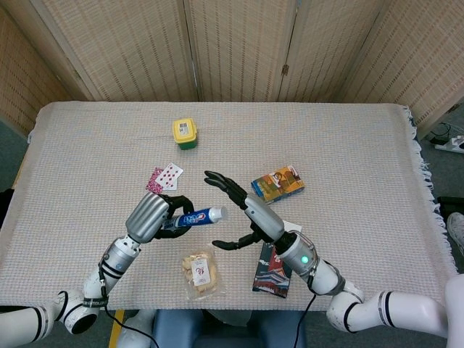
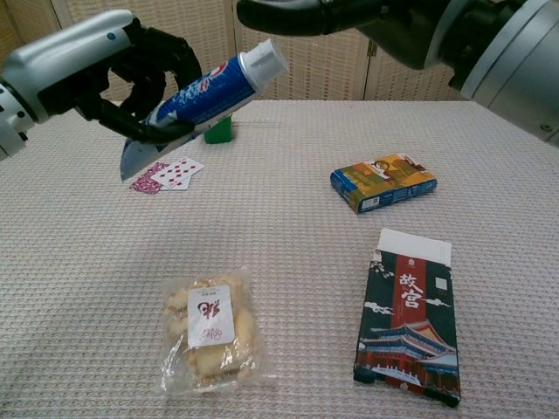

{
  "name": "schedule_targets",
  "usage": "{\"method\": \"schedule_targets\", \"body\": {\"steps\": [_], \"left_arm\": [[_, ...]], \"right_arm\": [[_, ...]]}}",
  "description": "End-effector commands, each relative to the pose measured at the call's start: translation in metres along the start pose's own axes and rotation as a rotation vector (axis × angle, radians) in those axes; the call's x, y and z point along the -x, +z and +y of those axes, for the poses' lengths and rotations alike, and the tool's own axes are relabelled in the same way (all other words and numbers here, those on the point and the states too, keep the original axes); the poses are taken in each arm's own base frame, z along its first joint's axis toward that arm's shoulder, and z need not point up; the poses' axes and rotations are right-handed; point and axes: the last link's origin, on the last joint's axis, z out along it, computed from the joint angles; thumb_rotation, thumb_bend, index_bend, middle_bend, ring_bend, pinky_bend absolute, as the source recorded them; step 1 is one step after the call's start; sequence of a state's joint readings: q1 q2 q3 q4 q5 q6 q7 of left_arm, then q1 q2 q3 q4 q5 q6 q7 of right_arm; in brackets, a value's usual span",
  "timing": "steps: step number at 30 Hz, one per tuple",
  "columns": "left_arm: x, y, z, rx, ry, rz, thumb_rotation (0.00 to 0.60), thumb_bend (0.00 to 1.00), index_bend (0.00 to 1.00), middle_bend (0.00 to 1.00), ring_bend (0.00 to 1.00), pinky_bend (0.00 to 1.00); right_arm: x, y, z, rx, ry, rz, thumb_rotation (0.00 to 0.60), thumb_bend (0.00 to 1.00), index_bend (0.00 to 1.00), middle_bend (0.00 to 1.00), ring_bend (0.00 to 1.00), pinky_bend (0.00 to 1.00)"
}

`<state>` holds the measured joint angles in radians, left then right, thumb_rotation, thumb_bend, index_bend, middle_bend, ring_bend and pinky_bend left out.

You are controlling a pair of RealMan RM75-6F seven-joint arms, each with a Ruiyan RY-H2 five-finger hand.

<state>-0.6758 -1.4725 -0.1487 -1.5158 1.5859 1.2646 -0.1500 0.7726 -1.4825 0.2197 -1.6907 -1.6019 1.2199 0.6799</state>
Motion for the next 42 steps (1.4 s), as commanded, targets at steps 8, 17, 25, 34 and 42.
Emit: {"method": "schedule_targets", "body": {"steps": [8, 17, 25, 34, 42], "left_arm": [[0.017, -0.002, -0.059, -0.246, 0.206, -0.198, 0.6, 0.74, 0.8, 0.82, 0.72, 0.8], [0.029, -0.006, -0.097, -0.428, 0.37, -0.333, 0.6, 0.72, 0.67, 0.74, 0.61, 0.67], [0.037, -0.008, -0.109, -0.489, 0.435, -0.373, 0.6, 0.69, 0.44, 0.52, 0.41, 0.56], [0.029, -0.018, -0.105, -0.498, 0.432, -0.323, 0.6, 0.55, 0.15, 0.32, 0.24, 0.38], [-0.009, -0.056, -0.103, -0.511, 0.389, -0.191, 0.6, 0.55, 0.2, 0.32, 0.24, 0.35]], "right_arm": [[-0.043, -0.031, 0.0, 0.101, -0.297, 0.009, 0.544, 0.27, 0.0, 0.0, 0.0, 0.0], [-0.069, -0.078, 0.012, 0.277, -0.6, -0.01, 0.549, 0.27, 0.0, 0.0, 0.0, 0.0], [-0.081, -0.112, 0.016, 0.371, -0.694, 0.005, 0.552, 0.27, 0.0, 0.0, 0.0, 0.0], [-0.098, -0.145, 0.021, 0.469, -0.777, 0.019, 0.552, 0.27, 0.0, 0.0, 0.0, 0.0], [-0.115, -0.185, 0.018, 0.575, -0.863, 0.08, 0.599, 0.27, 0.0, 0.0, 0.0, 0.0]]}}
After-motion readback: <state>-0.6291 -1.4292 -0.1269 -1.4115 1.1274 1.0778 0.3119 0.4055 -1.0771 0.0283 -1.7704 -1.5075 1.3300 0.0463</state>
